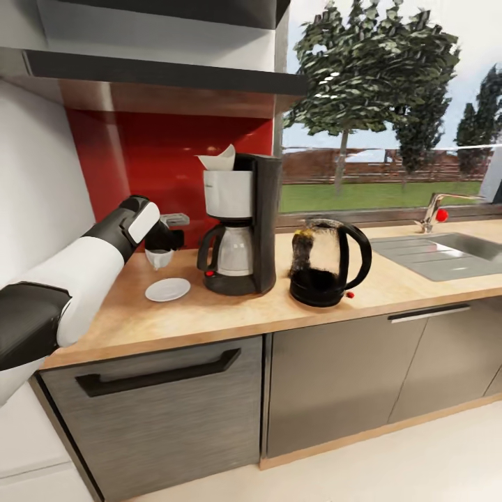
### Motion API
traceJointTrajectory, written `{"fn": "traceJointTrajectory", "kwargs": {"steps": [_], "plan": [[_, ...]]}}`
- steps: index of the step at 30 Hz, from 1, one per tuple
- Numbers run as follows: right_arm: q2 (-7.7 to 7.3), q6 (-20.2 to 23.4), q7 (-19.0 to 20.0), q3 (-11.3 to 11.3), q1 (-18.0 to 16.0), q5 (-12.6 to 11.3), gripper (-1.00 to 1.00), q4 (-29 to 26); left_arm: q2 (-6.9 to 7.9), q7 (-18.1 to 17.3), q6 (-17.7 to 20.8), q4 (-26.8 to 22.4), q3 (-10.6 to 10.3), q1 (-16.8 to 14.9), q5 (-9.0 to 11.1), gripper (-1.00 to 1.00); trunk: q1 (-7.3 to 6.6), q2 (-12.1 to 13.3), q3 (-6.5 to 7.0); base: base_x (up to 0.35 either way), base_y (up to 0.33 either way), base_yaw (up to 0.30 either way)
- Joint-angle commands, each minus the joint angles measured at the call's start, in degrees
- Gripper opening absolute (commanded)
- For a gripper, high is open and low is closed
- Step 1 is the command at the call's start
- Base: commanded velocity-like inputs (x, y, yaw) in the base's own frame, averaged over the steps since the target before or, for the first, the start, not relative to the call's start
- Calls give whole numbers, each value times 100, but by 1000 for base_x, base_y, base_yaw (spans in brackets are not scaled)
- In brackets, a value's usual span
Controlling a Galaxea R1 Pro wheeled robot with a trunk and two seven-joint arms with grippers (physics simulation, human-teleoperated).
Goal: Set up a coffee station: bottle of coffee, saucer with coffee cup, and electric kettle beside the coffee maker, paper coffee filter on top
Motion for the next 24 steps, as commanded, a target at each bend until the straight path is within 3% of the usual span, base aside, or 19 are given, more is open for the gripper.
{"fn": "traceJointTrajectory", "kwargs": {"steps": [1, 8, 19, 24], "plan": [[1, -24, 30, 46, -7, -48, 100, 14, 8, 39, 19, -12, -40, -2, 57, -100, -1, -3, -6, 0, 240, -11], [1, -24, 39, 46, -7, -48, 100, 14, 12, 24, 19, -12, -40, -1, 57, -100, -1, -3, -6, 0, 164, -3], [1, -24, 30, 46, -7, -48, 100, 14, 12, 14, 27, -4, -40, -1, 57, -100, -1, -3, -6, 0, 20, 0], [1, -24, 20, 46, -7, -48, 100, 14, 9, -231, 32, 131, -70, -1, 57, -100, -1, -3, -6, 0, 2, 0]]}}
